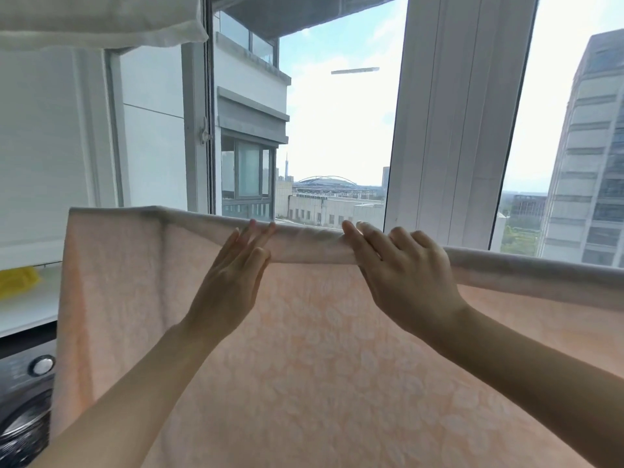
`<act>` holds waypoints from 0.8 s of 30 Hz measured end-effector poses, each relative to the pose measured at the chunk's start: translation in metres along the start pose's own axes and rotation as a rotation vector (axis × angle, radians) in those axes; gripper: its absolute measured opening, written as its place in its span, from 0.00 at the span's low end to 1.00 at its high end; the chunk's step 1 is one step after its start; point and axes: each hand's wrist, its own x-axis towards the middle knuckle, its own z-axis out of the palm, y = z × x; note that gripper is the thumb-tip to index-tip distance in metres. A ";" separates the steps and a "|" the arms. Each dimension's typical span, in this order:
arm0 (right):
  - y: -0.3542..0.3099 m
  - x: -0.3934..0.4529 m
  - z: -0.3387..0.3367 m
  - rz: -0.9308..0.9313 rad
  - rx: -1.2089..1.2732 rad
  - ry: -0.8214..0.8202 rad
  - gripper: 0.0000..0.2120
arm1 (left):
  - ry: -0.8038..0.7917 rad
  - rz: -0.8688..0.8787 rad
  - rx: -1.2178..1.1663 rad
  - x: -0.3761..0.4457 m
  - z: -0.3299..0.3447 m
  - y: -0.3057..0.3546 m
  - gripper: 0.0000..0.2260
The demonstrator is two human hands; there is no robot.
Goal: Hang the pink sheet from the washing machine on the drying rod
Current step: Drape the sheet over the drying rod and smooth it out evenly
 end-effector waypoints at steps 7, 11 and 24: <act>-0.010 -0.004 -0.007 0.020 0.083 -0.049 0.25 | 0.017 -0.092 0.077 0.017 -0.001 -0.006 0.04; -0.016 -0.006 -0.017 0.036 0.091 -0.099 0.26 | 0.049 -0.081 0.122 0.015 0.001 -0.005 0.02; -0.049 0.032 -0.006 0.059 0.067 -0.300 0.32 | 0.145 -0.075 0.066 0.012 -0.002 -0.003 0.08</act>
